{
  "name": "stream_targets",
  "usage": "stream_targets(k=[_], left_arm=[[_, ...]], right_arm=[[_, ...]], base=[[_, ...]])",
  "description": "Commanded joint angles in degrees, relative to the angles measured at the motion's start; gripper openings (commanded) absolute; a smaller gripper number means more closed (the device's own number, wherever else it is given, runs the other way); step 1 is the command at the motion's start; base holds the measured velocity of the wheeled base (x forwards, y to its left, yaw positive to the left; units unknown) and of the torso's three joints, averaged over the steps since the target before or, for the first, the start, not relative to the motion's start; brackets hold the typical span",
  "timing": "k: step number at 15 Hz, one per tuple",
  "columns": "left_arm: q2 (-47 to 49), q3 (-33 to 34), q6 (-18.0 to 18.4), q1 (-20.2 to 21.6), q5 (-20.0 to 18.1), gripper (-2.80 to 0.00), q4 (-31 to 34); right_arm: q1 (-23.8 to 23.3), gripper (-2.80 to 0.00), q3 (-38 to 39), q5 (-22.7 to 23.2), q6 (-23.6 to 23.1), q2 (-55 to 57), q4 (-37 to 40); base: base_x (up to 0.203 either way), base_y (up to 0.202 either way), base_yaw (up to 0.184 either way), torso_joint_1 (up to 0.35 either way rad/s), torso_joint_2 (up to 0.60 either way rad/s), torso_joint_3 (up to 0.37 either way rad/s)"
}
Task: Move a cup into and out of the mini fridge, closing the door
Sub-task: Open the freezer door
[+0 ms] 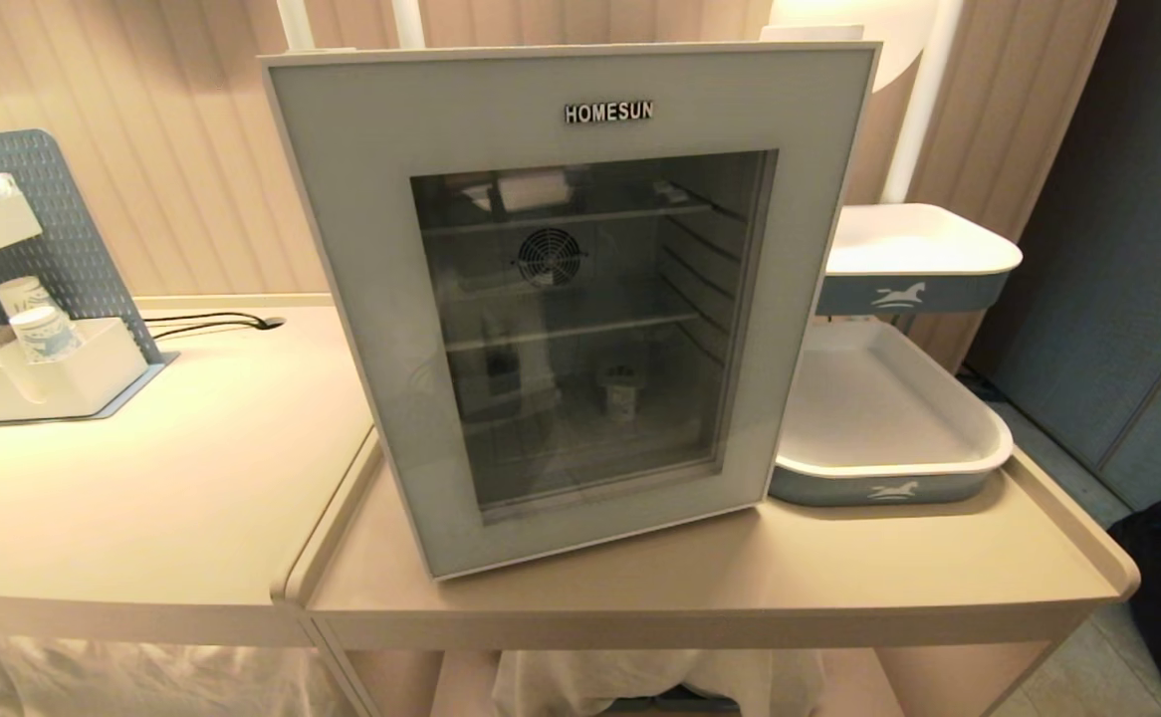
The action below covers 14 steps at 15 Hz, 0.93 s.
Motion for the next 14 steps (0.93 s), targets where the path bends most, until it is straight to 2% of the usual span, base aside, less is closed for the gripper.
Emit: stream_targets(k=[1, 2, 3, 4, 5, 7, 8, 11, 13, 14], left_arm=[[14.5, 1.8, -1.1, -1.4, -3.0, -2.80, -6.5], [17.4, 2.7, -1.6, 0.4, -8.4, -2.80, -9.8], [19.0, 3.0, -1.7, 4.1, -15.7, -2.80, -11.6], [20.7, 3.3, -1.5, 9.3, -24.5, -2.80, -13.3], [22.5, 3.6, -0.8, 15.3, -33.8, 0.00, -15.1], [25.6, 5.1, 1.3, 24.0, -49.4, 0.00, -19.2], [26.7, 7.7, 2.3, 26.1, -54.2, 0.00, -23.4], [27.9, 16.3, 3.6, 27.7, -63.5, 0.00, -37.5], [30.7, 18.0, 4.3, 27.8, -70.6, 0.00, -42.0], [32.7, 18.4, 5.5, 27.9, -72.4, 0.00, -44.6]], right_arm=[[0.0, -2.80, 0.0, 0.0, 0.0, 0.1, -0.2], [0.0, -2.80, 0.1, 0.0, 0.0, 0.1, -0.2], [0.0, -2.80, 0.1, 0.0, 0.0, 0.1, -0.2], [0.0, -2.80, 0.0, 0.0, 0.0, 0.1, -0.2], [0.0, -2.80, 0.0, 0.0, 0.0, 0.1, -0.2], [0.0, -2.80, 0.1, 0.0, 0.0, 0.1, -0.2], [0.0, -2.80, 0.1, 0.0, 0.0, 0.1, -0.2], [0.0, -2.80, 0.1, 0.0, 0.0, 0.1, -0.2], [0.0, -2.80, 0.1, 0.0, 0.0, 0.1, -0.2], [0.0, -2.80, 0.1, 0.0, 0.0, 0.1, -0.2]], base=[[0.000, 0.000, 0.000, 0.000, 0.00, 0.000], [0.000, 0.000, 0.000, 0.000, 0.00, 0.000], [0.000, 0.000, 0.000, 0.000, 0.00, 0.000], [0.000, 0.000, 0.000, 0.000, 0.00, 0.000], [0.000, 0.000, 0.000, 0.000, 0.00, 0.000], [0.000, 0.000, 0.000, 0.000, 0.00, 0.000], [0.000, 0.000, 0.000, 0.000, 0.00, 0.000], [0.000, 0.000, 0.000, 0.000, 0.00, 0.000], [0.000, 0.000, 0.000, 0.000, 0.00, 0.000], [0.000, 0.000, 0.000, 0.000, 0.00, 0.000]])
